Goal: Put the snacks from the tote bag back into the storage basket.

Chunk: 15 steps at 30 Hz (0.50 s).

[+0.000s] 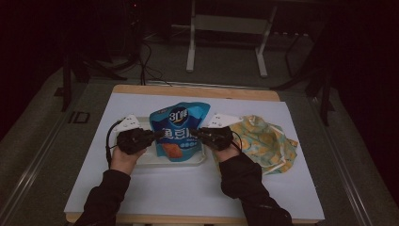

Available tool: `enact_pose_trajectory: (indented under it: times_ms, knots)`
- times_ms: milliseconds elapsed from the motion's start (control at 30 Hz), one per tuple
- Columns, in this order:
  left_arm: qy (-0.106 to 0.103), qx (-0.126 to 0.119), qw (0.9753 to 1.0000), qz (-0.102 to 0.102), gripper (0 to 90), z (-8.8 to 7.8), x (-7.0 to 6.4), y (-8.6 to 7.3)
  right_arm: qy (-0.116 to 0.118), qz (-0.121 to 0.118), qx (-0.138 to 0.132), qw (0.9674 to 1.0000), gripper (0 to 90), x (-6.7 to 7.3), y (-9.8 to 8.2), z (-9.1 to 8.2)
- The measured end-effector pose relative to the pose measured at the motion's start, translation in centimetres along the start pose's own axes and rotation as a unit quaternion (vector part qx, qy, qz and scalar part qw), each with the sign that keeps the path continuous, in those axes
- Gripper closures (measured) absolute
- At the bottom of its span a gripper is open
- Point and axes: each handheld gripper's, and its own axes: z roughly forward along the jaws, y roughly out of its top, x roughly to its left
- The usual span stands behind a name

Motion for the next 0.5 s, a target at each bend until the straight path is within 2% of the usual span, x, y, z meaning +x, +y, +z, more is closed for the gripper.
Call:
enact_pose_trajectory:
  times_ms: [133,167,300,333,367,400,500]
  knots:
    - [0.005,-0.006,0.9999,-0.008,83.5,-0.12,0.0,-0.11,0.005,0.008,0.0,1.0,87.0,-0.05,0.02,-0.03]
    - [0.011,-0.008,0.9999,-0.009,80.7,-0.15,-0.02,-0.12,0.004,0.009,0.001,1.0,85.5,-0.07,0.04,-0.06]
    - [0.011,-0.007,0.9998,-0.017,62.6,-0.24,0.05,-0.17,0.013,0.024,-0.009,0.9996,74.1,-0.42,0.12,-0.38]
    - [0.009,-0.01,0.9997,-0.02,61.3,-0.33,0.03,-0.2,0.012,0.024,-0.008,0.9996,72.3,-0.47,0.11,-0.45]
    - [0.017,-0.01,0.9996,-0.021,57.8,-0.42,0.01,-0.19,0.012,0.023,-0.007,0.9996,69.8,-0.52,0.1,-0.5]
    - [0.008,-0.013,0.9996,-0.024,52.6,-0.54,0.05,-0.2,0.016,0.025,-0.005,0.9995,67.0,-0.6,0.09,-0.53]
    - [0.004,-0.007,0.9998,-0.02,50.9,-0.83,-0.18,-0.27,0.025,0.026,-0.003,0.9994,61.5,-0.63,0.08,-0.77]
